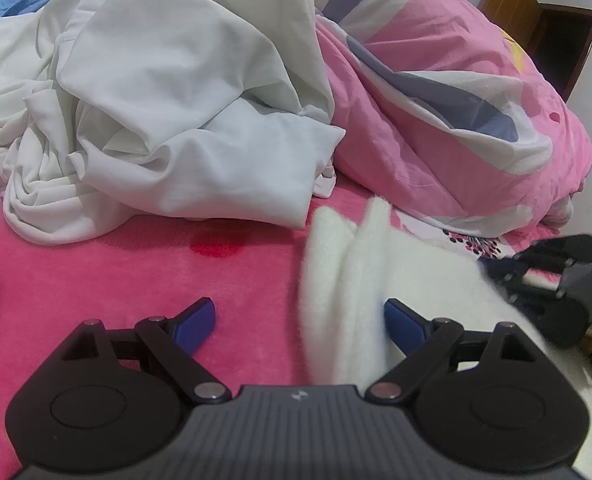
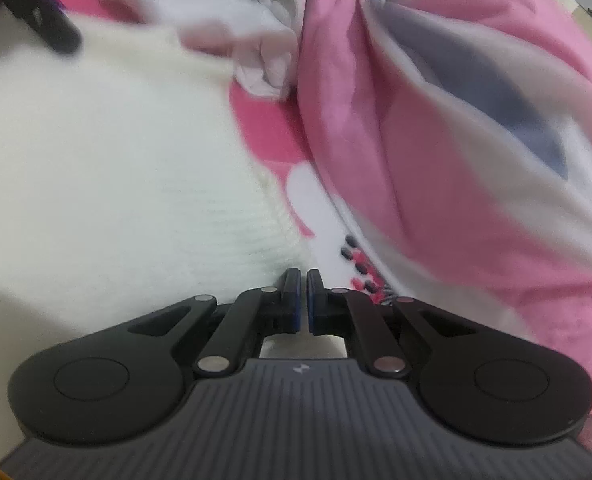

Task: Fold clothes

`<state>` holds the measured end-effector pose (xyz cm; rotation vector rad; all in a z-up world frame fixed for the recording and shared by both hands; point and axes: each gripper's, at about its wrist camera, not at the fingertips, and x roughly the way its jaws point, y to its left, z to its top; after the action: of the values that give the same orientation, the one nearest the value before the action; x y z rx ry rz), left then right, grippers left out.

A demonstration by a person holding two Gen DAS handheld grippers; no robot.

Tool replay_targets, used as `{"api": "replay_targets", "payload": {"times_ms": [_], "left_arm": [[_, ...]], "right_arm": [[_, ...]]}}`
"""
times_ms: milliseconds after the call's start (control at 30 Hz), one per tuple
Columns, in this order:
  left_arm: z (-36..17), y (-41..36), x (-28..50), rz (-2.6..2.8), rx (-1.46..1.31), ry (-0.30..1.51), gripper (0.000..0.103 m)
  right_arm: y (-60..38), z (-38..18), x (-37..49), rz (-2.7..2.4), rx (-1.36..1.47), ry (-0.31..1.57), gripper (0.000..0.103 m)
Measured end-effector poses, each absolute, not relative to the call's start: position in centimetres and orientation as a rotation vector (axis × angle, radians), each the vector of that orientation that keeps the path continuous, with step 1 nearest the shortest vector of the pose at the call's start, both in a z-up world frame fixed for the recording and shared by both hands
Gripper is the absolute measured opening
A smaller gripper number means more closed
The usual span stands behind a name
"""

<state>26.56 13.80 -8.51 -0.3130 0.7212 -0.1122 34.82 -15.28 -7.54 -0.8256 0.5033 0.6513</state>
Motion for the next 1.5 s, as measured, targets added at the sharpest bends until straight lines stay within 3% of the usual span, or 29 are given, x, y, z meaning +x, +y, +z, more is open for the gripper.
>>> {"api": "replay_targets", "payload": {"times_ms": [233,433,533,600,633,867,1000,1167,1367,1433,1500], "left_arm": [[-8.5,13.9,26.6,-0.113,-0.315,0.722,0.092],[-8.6,13.8,26.6,-0.113,-0.309,0.723,0.093],[-8.6,13.8,26.6,-0.115,-0.31,0.719,0.093],[-8.6,13.9,26.6,-0.118,-0.314,0.711,0.093],[-8.5,14.0,26.7,-0.117,-0.318,0.709,0.093],[-5.0,12.4,25.8,-0.105,-0.184,0.549,0.09],[-4.1,8.9,28.8,-0.176,0.021,0.641,0.088],[-5.3,6.0,32.0,-0.257,0.146,0.736,0.062],[-6.0,5.5,34.4,-0.288,0.143,0.783,0.052],[-6.4,5.4,35.4,-0.285,0.129,0.809,0.043],[-6.4,5.5,35.6,-0.285,0.116,0.81,0.034]], "right_arm": [[-25.8,0.1,35.1,0.38,-0.551,0.47,0.011],[-30.6,0.3,33.5,0.399,-0.428,0.529,0.016],[-31.1,-0.8,33.5,0.408,-0.359,0.583,0.028],[-32.3,-1.3,33.6,0.385,-0.261,0.612,0.043],[-33.3,-1.7,33.8,0.364,-0.184,0.625,0.044],[-37.4,-3.7,34.0,0.367,0.155,0.67,0.044],[-36.9,-4.5,34.6,0.407,0.164,0.701,0.041],[-37.0,-4.7,34.5,0.438,0.176,0.692,0.036],[-37.1,-5.2,35.1,0.447,0.194,0.701,0.036],[-37.0,-5.3,35.3,0.459,0.2,0.697,0.03],[-36.8,-5.6,35.3,0.47,0.198,0.694,0.015]]}}
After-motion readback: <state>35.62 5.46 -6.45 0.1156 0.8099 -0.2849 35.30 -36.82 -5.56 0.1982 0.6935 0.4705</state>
